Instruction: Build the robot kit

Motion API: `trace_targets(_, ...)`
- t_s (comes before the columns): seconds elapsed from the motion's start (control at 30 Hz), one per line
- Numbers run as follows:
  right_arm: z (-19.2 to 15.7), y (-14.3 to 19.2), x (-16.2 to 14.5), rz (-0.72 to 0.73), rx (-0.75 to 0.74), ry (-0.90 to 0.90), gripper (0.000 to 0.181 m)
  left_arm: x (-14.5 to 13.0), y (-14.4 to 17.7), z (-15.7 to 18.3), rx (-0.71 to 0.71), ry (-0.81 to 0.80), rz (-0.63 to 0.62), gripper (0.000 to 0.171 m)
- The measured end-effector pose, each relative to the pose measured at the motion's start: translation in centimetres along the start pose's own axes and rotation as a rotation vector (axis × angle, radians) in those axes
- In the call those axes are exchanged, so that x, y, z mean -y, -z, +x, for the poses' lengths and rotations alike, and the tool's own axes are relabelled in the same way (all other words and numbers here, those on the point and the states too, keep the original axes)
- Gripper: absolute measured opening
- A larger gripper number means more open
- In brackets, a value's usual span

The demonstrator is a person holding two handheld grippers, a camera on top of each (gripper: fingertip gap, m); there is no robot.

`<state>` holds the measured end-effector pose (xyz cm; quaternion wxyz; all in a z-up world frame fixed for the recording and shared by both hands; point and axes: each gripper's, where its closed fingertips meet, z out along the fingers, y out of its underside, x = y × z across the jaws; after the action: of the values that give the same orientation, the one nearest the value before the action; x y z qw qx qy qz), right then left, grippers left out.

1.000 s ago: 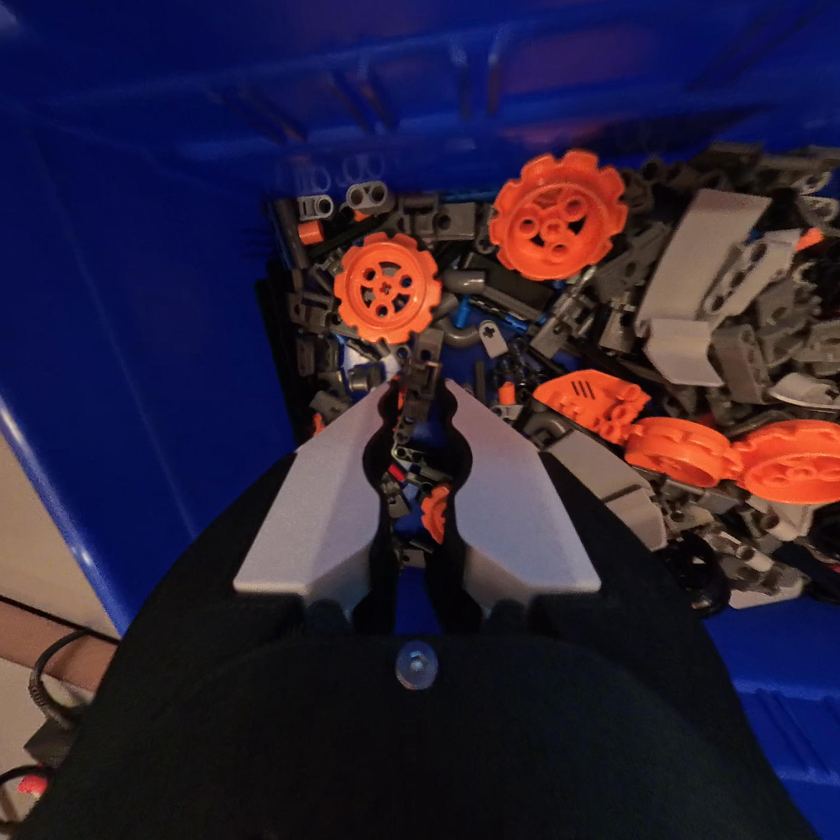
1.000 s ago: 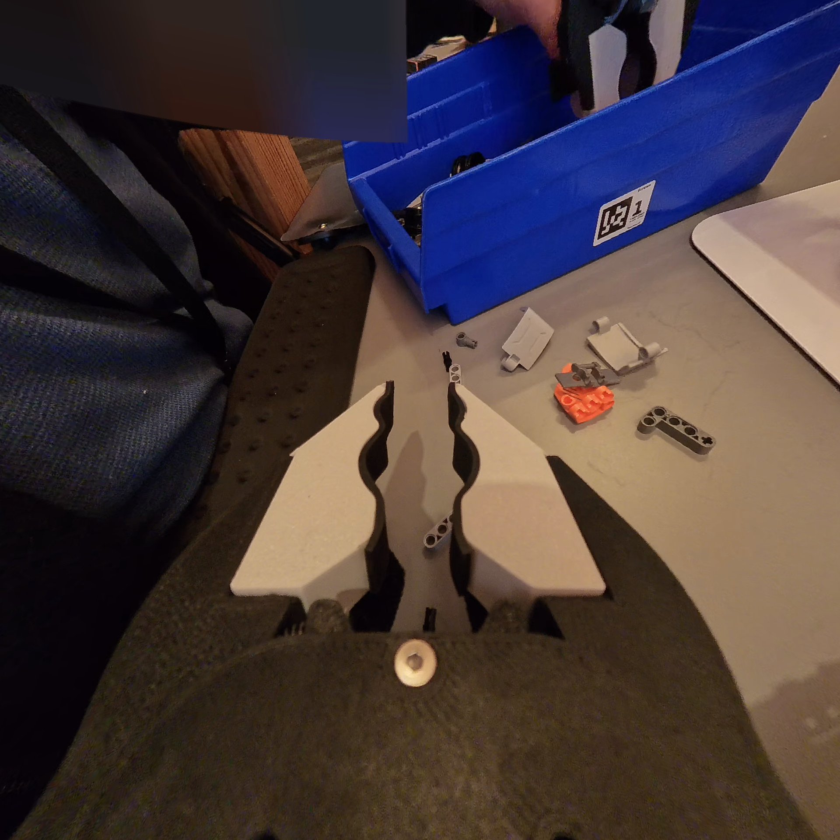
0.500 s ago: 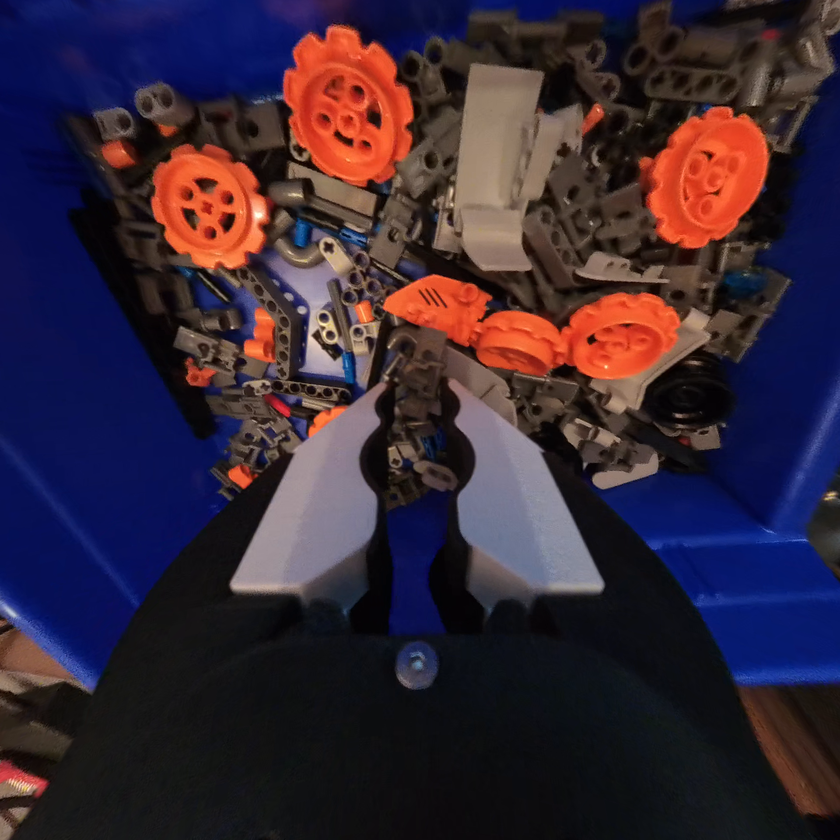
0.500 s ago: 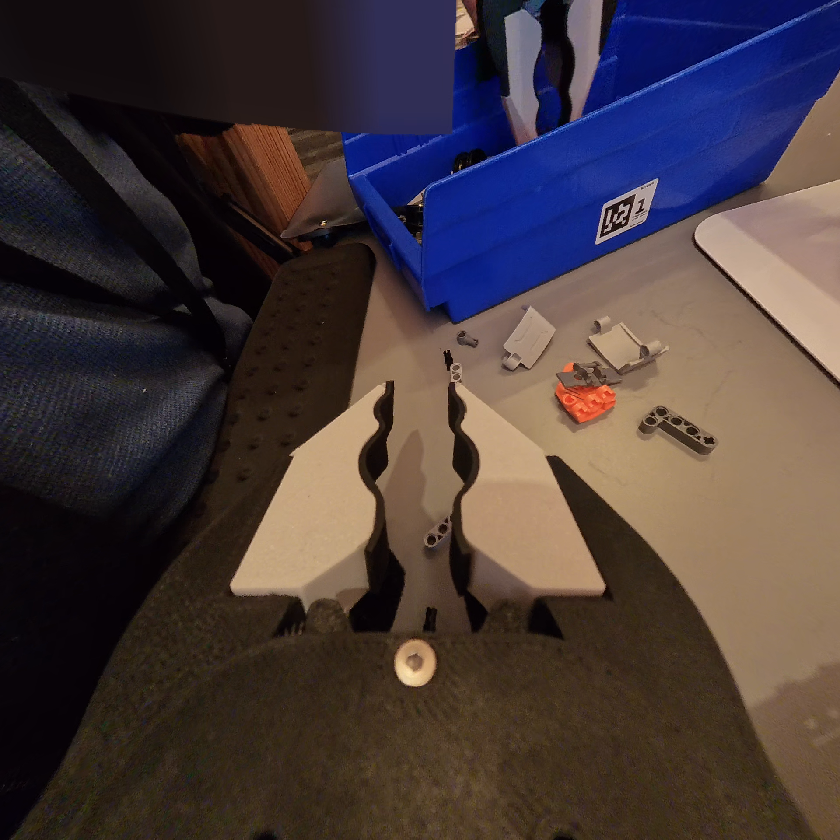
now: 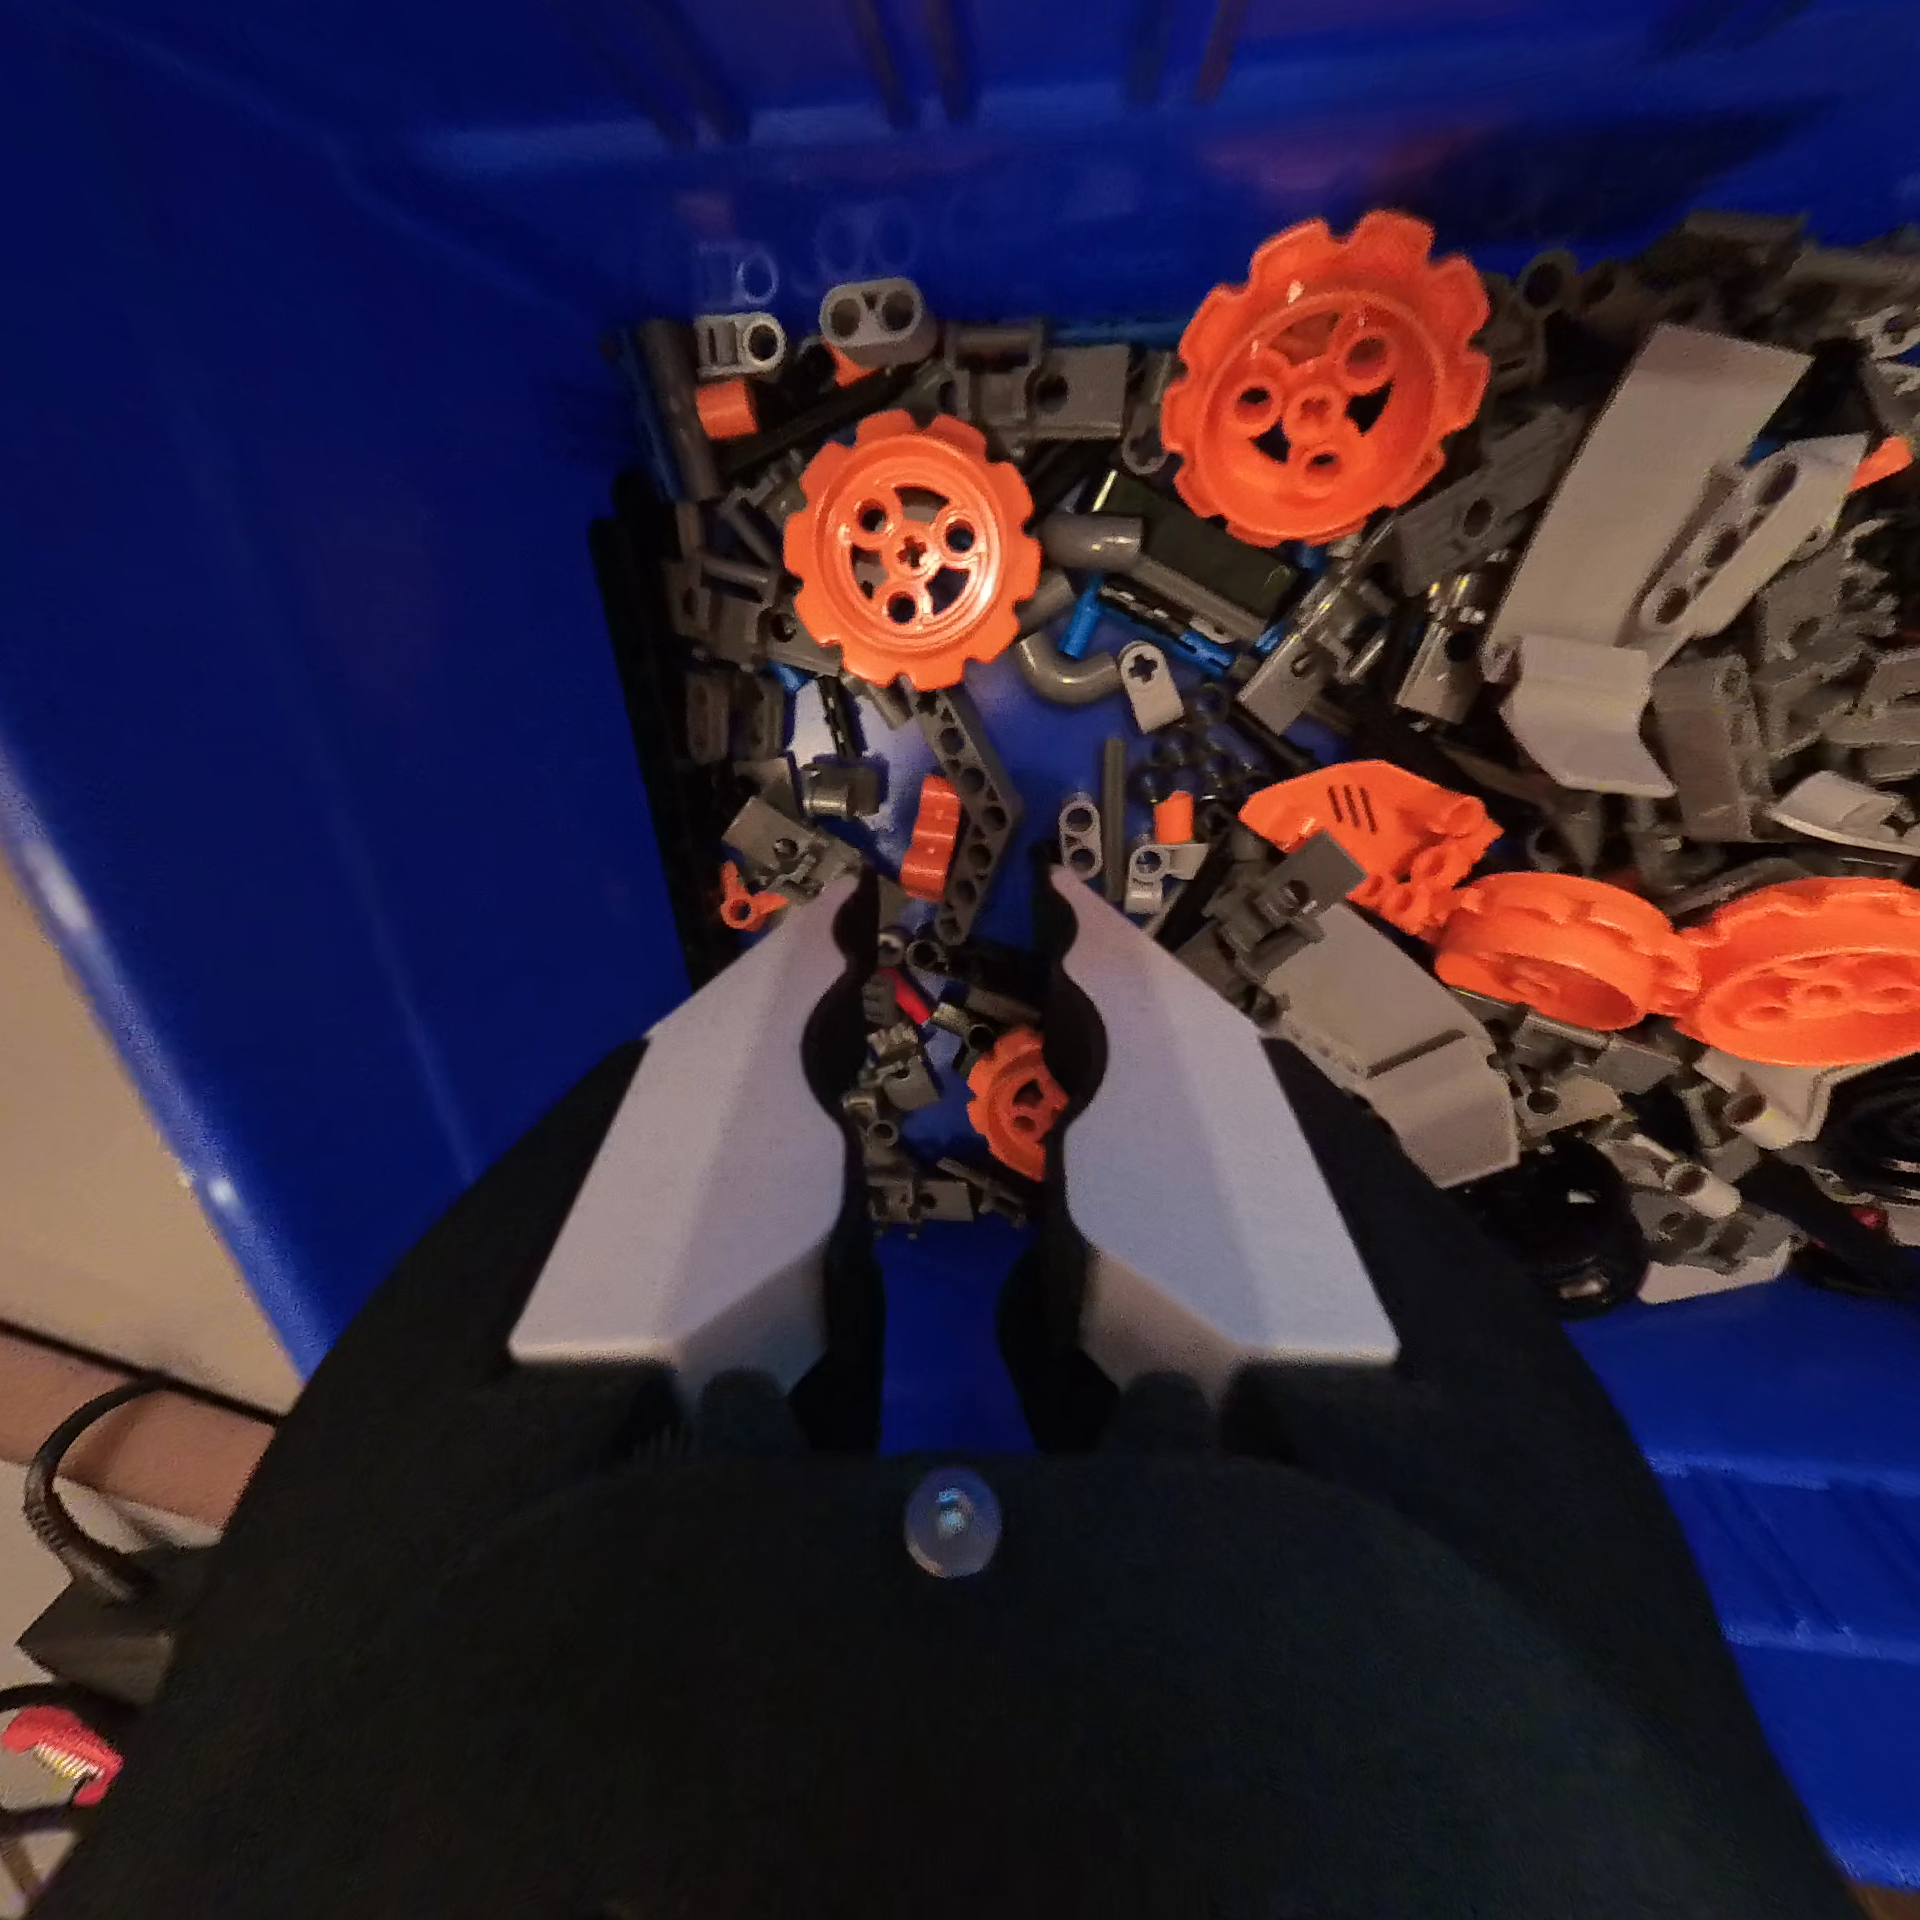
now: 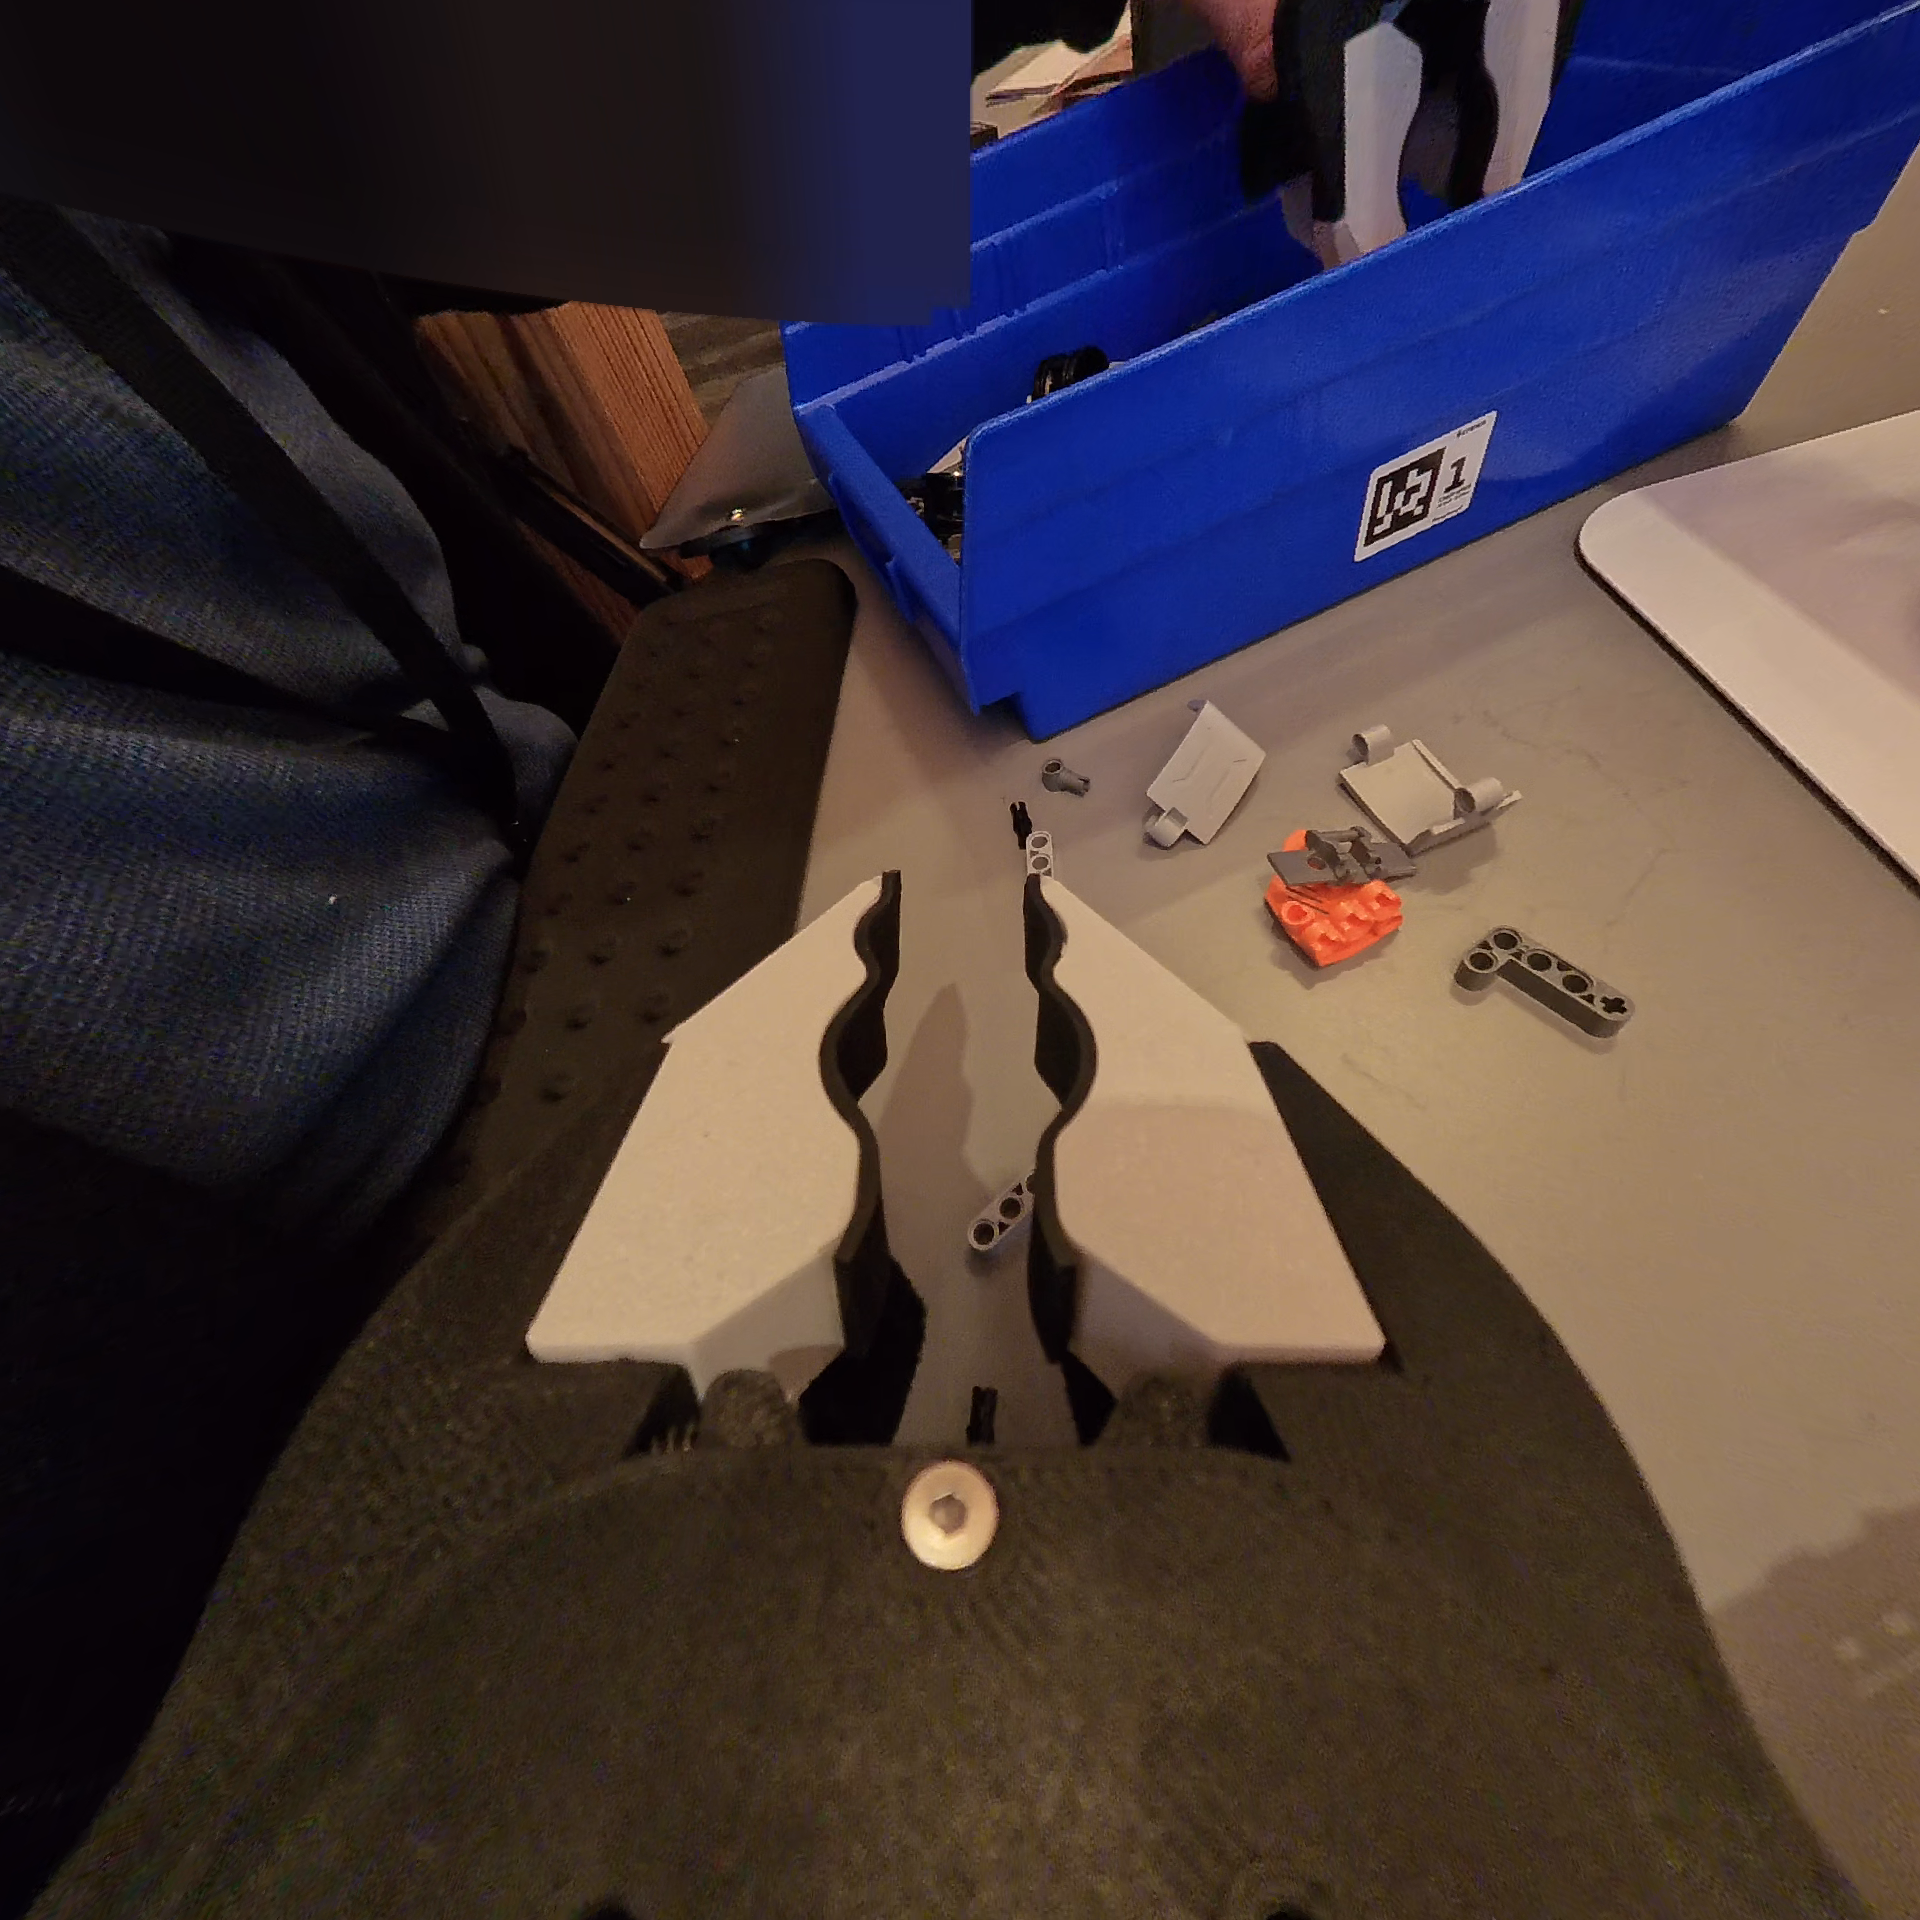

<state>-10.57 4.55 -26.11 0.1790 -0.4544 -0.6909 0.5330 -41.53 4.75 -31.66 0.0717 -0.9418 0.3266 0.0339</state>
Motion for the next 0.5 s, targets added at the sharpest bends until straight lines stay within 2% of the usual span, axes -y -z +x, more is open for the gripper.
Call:
trace_targets(0.1,0.0,0.0,0.0,0.001,0.001,-0.002,0.021,-0.2,-0.6,0.4,0.000,-0.019,-0.015,0.016)
trace_targets(0.23,0.0,0.0,-0.1,-0.001,0.002,-0.003,0.021,-0.5,0.0,1.4,-0.022,-0.030,-0.024,0.014)
trace_targets(0.3,0.0,0.0,0.0,0.000,0.002,-0.003,0.021,-1.3,0.6,3.0,-0.083,-0.044,-0.057,0.014)
trace_targets(0.37,0.0,0.0,-0.1,-0.002,0.002,-0.003,0.021,-2.1,1.4,5.3,-0.187,-0.054,-0.090,0.016)
trace_targets(0.43,0.0,-0.1,-0.1,-0.003,0.003,-0.001,0.021,-2.1,2.0,5.3,-0.166,-0.061,-0.081,0.030)
trace_targets(0.5,0.0,-0.1,-0.1,-0.004,0.002,-0.002,0.021,-1.6,2.5,4.1,-0.125,-0.027,-0.053,0.035)
